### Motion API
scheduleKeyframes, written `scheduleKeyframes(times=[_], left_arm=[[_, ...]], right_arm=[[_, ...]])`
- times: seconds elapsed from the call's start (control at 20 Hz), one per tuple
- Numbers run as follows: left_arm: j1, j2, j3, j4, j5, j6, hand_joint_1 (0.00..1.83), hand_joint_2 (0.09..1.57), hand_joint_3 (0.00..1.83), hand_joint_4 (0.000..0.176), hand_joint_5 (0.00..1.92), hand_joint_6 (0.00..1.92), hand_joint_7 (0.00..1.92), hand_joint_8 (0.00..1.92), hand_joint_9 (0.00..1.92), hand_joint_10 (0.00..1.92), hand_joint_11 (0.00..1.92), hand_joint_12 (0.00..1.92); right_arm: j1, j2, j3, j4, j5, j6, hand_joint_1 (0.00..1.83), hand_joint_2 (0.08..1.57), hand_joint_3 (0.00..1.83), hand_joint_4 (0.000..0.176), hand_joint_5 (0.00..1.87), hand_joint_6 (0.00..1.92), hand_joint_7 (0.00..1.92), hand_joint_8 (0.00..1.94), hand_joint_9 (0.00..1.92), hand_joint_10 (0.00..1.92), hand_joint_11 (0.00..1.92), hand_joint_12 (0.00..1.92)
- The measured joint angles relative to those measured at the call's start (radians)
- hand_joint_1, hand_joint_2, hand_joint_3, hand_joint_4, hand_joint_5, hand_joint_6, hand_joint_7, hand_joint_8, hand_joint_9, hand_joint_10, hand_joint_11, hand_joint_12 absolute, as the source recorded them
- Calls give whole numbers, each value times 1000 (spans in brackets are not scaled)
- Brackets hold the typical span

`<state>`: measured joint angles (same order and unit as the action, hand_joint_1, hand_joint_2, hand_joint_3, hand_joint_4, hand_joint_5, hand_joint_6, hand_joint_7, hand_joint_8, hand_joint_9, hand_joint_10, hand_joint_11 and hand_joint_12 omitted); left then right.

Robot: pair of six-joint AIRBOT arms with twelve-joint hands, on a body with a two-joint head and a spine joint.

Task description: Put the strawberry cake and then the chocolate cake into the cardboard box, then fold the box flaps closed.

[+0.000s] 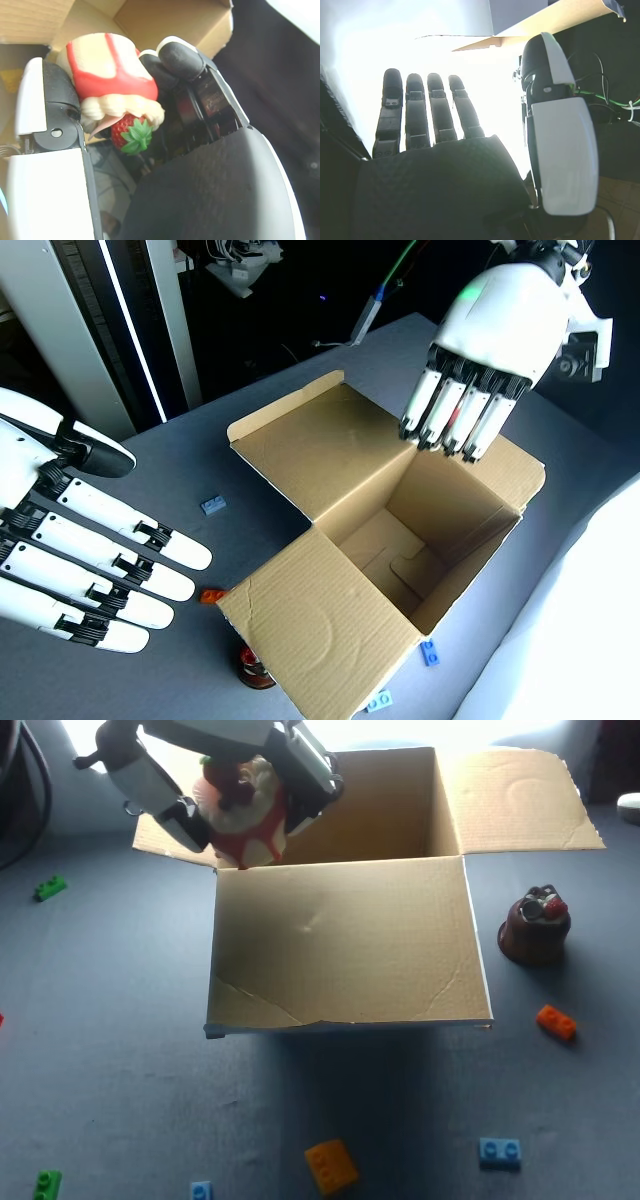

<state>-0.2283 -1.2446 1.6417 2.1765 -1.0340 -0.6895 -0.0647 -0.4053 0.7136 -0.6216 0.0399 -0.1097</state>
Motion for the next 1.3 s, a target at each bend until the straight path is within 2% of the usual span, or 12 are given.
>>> scheduleKeyframes(times=[0.1,0.15,0.2,0.55,0.6,0.65,0.8,1.05,1.1,1.15,1.2,1.3], left_arm=[[11,-12,6,5,18,0,1286,1299,1,0,582,1498,549,1579,699,1620,610,1738],[18,-17,8,13,26,0,1285,1300,1,0,584,1512,548,1569,695,1621,611,1742],[28,-24,8,20,39,0,1289,1291,0,0,605,1497,558,1542,712,1598,636,1714],[47,-81,31,34,90,4,1284,1300,0,0,607,1502,525,1571,689,1618,612,1743],[47,-88,39,36,94,8,1132,1316,1,9,629,1521,571,1577,578,1520,588,1763],[47,-101,56,35,101,13,1101,1309,0,30,646,1502,605,1547,544,1468,561,1768],[49,-125,84,34,110,27,1104,1301,0,32,657,1482,618,1534,565,1438,583,1737],[60,-146,103,40,123,40,1109,1297,0,27,675,1448,614,1547,548,1455,570,1768],[61,-148,103,41,126,42,1110,1297,0,27,675,1453,613,1542,544,1451,562,1768],[63,-150,103,41,127,43,1225,1174,0,0,525,1057,513,1095,544,1368,475,1672],[69,-154,103,39,130,45,1229,1117,0,0,458,726,530,723,573,1077,406,1519],[74,-160,103,51,130,47,1120,1115,0,1,390,255,520,211,504,695,246,1391]], right_arm=[[0,0,0,0,3,0,598,1091,0,0,68,9,102,5,112,14,0,538],[0,0,0,0,4,0,591,1094,0,0,53,2,85,1,105,10,0,523],[0,0,0,0,6,0,620,1100,0,0,36,2,66,3,91,3,0,408],[0,0,0,0,14,0,636,1094,0,0,41,3,63,1,92,2,0,384],[0,0,1,0,14,0,633,1104,3,0,23,4,40,3,71,4,0,301],[0,0,1,0,14,0,647,1099,0,0,33,8,43,3,67,4,0,314],[0,0,2,0,15,-1,652,1103,0,0,27,5,32,3,59,5,0,246],[0,0,2,0,16,-2,637,1103,0,0,0,0,42,3,60,3,0,323],[0,0,2,0,15,-2,653,1102,0,0,4,1,38,2,56,1,0,291],[0,-1,2,0,15,-2,673,1096,0,0,10,3,44,2,64,4,0,324],[0,0,2,0,15,-3,662,1098,0,0,17,6,51,4,69,6,0,327],[0,0,3,0,15,-3,663,1101,1,0,20,7,46,2,64,4,0,324]])
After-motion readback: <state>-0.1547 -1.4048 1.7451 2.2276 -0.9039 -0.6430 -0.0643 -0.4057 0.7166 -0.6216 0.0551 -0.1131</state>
